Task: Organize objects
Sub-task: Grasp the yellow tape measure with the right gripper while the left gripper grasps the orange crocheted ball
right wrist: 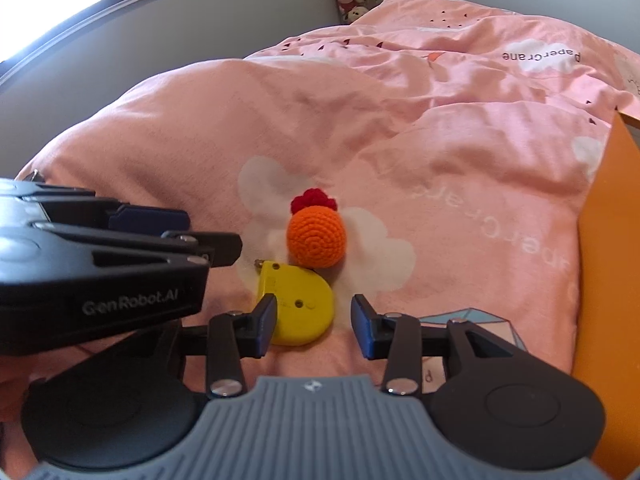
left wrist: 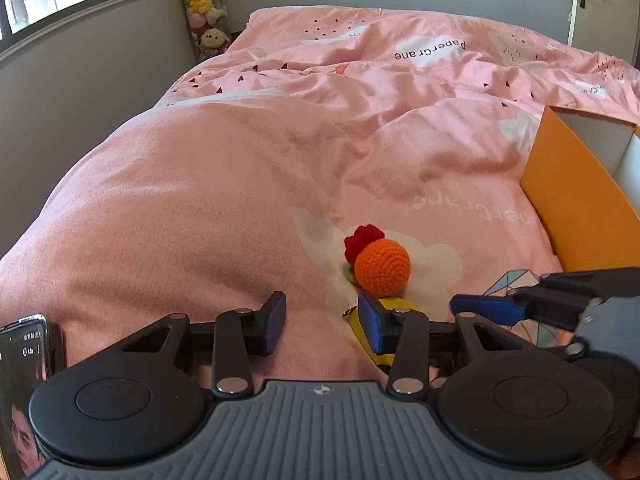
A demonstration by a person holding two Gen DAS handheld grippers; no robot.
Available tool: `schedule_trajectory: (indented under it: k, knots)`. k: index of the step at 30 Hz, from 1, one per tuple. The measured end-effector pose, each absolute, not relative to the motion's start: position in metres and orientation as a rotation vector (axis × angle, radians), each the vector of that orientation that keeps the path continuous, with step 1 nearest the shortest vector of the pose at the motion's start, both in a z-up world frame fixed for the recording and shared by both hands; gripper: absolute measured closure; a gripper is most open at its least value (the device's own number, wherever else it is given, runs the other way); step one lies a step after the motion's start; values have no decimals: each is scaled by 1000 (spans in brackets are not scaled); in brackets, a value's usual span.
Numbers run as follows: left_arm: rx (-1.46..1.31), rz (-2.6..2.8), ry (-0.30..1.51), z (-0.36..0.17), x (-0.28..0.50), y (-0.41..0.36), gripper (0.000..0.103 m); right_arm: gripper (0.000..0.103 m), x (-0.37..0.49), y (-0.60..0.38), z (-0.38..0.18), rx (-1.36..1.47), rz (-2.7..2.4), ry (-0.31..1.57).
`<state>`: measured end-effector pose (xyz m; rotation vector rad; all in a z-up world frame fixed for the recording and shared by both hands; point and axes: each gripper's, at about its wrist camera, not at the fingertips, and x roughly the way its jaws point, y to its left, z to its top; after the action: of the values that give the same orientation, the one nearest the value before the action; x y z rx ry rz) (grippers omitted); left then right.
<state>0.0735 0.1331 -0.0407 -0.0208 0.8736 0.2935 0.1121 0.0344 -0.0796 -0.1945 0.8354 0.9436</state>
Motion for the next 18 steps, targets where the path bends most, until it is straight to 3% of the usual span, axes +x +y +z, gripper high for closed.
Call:
schedule_trajectory:
  k: [3,6,18]
  knots:
    - [-10,288,881,-43,76,135,53,46,116,43,-83,-197,950,833]
    - [-34,283,876,-45,77,139,53,44,123,49,-88,-185,960,847]
    - [-66,270,885,-51,82,146,53,51,132,62,-103,-154,984,923]
